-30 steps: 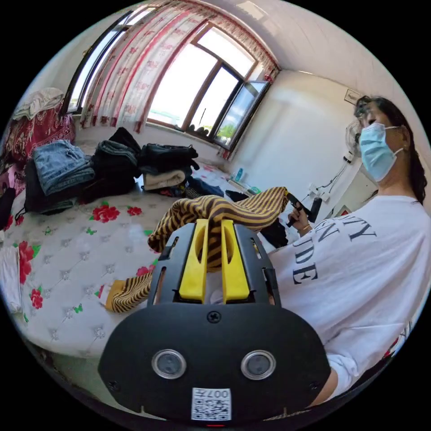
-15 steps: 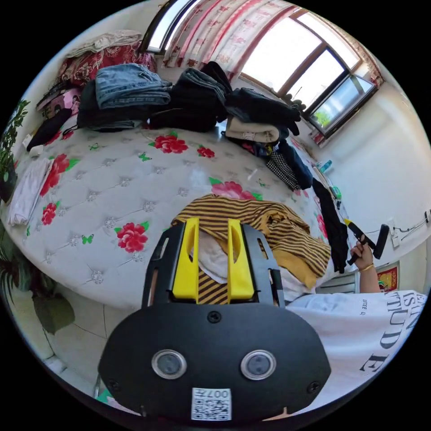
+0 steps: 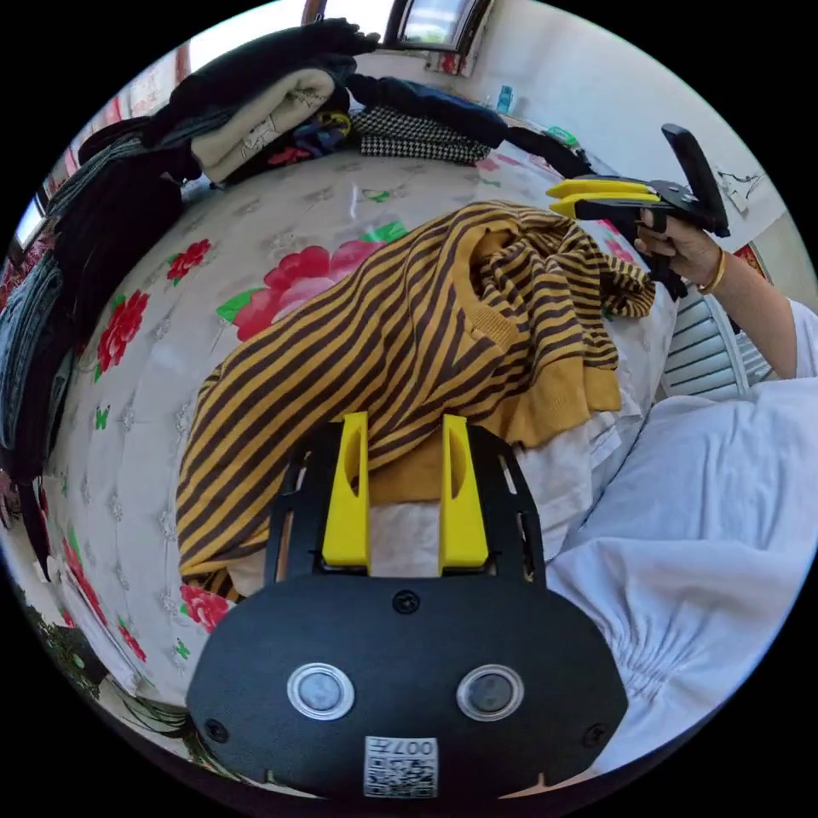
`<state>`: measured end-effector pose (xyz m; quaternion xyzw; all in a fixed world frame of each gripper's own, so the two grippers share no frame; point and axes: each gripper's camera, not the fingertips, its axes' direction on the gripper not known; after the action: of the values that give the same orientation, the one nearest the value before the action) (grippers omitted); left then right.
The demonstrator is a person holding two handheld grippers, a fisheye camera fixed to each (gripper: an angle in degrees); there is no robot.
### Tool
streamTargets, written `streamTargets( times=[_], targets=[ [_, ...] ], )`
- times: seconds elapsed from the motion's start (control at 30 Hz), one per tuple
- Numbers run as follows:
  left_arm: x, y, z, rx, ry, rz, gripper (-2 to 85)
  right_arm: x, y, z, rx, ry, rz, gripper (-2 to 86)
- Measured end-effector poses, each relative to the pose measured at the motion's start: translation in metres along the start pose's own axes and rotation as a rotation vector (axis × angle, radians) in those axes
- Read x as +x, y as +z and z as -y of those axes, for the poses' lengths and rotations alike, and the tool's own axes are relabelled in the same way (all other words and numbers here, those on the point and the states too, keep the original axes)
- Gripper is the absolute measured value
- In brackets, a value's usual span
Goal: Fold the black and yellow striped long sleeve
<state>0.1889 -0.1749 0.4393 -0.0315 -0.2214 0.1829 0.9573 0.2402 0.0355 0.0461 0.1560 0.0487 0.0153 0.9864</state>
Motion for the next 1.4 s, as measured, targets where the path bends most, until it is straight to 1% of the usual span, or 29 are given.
streamTargets(
  times=[0.03,0.07,0.13,0.2,0.27,0.33,0.4,0.47,0.5,0.57,0.6,0.63,0.67,0.7,0.77,0.83,0.87,0.93,1.0,1.03,1.1,1.13,1.2,1.23,1.27,1.3,1.33,1.37,1.4],
  targets=[
    [-0.007,0.002,0.003,0.011,-0.028,0.016,5.6,-0.002,0.021,0.005,-0.044,0.003,-0.008,7.3],
    [-0.016,-0.003,0.005,0.035,-0.048,-0.029,1.6,-0.003,0.032,0.007,-0.07,0.01,-0.011,7.0],
    [-0.034,-0.014,0.006,0.036,-0.069,-0.13,0.4,-0.005,0.061,0.013,-0.163,0.031,-0.055,5.2],
    [-0.054,-0.038,0.003,0.093,-0.08,-0.201,-0.1,-0.007,0.062,0.017,-0.158,0.008,-0.107,3.8],
    [-0.091,-0.083,0.003,0.219,-0.114,-0.317,-0.5,-0.003,0.041,0.028,-0.08,0.004,-0.1,2.9],
    [-0.121,-0.123,0.008,0.349,-0.125,-0.34,-0.5,0.015,-0.01,0.051,0.087,0.023,-0.068,2.6],
    [-0.154,-0.155,0.022,0.45,-0.145,-0.31,-0.4,0.026,-0.048,0.077,0.211,-0.003,-0.06,2.7],
    [-0.192,-0.169,0.059,0.492,-0.198,-0.185,0.0,0.031,-0.066,0.111,0.275,-0.03,-0.055,3.3],
    [-0.202,-0.167,0.069,0.489,-0.239,-0.156,0.2,0.035,-0.067,0.133,0.304,-0.034,-0.044,3.9],
    [-0.243,-0.133,0.096,0.425,-0.464,-0.14,2.2,0.043,-0.049,0.159,0.281,-0.004,-0.025,5.4],
    [-0.25,-0.12,0.098,0.39,-0.503,-0.151,3.0,0.05,-0.031,0.17,0.211,0.033,-0.01,6.5],
    [-0.261,-0.096,0.094,0.308,-0.56,-0.162,5.0,0.056,-0.015,0.17,0.125,0.056,0.02,7.6],
    [-0.267,-0.078,0.078,0.251,-0.614,-0.147,7.4,0.058,-0.01,0.166,0.091,0.067,0.028,8.1],
    [-0.268,-0.072,0.066,0.239,-0.643,-0.141,7.7,0.062,-0.003,0.149,0.054,0.09,0.033,8.9],
    [-0.257,-0.055,-0.001,0.267,-0.692,-0.188,9.6,0.067,0.001,0.104,0.047,0.143,0.026,10.1],
    [-0.236,-0.047,-0.055,0.278,-0.739,-0.211,10.6,0.068,0.002,0.026,0.01,0.227,-0.056,11.3],
    [-0.217,-0.043,-0.088,0.289,-0.756,-0.222,10.8,0.067,0.002,0.007,-0.007,0.247,-0.087,11.5],
    [-0.187,-0.04,-0.129,0.285,-0.809,-0.189,10.6,0.061,0.005,-0.061,-0.08,0.324,-0.188,12.3],
    [-0.161,-0.04,-0.157,0.299,-0.875,-0.134,10.5,0.056,0.016,-0.092,-0.172,0.37,-0.191,12.5],
    [-0.15,-0.038,-0.167,0.31,-0.905,-0.119,10.7,0.051,0.028,-0.103,-0.229,0.368,-0.148,12.3],
    [-0.145,-0.026,-0.167,0.278,-0.921,-0.139,10.7,0.042,0.047,-0.107,-0.276,0.33,-0.097,11.2],
    [-0.147,-0.013,-0.16,0.231,-0.901,-0.153,9.9,0.036,0.053,-0.104,-0.257,0.298,-0.07,10.1],
    [-0.149,-0.01,-0.154,0.177,-0.89,-0.02,3.7,0.044,0.053,-0.096,-0.279,0.32,-0.09,8.1],
    [-0.159,-0.008,-0.151,0.16,-0.867,-0.084,0.5,0.056,0.047,-0.089,-0.305,0.321,-0.107,6.9],
    [-0.172,-0.015,-0.15,0.165,-0.863,-0.167,-0.1,0.063,0.041,-0.086,-0.302,0.322,-0.134,6.5],
    [-0.176,-0.023,-0.149,0.193,-0.841,-0.182,-0.2,0.079,0.021,-0.083,-0.265,0.323,-0.246,5.8],
    [-0.185,-0.045,-0.147,0.238,-0.782,-0.153,-0.4,0.099,-0.006,-0.084,-0.207,0.352,-0.377,5.3],
    [-0.196,-0.07,-0.144,0.252,-0.729,-0.088,-0.4,0.11,-0.021,-0.085,-0.174,0.382,-0.435,5.2],
    [-0.202,-0.082,-0.143,0.255,-0.714,-0.057,-0.3,0.131,-0.051,-0.088,-0.127,0.468,-0.547,5.1]
  ],
)
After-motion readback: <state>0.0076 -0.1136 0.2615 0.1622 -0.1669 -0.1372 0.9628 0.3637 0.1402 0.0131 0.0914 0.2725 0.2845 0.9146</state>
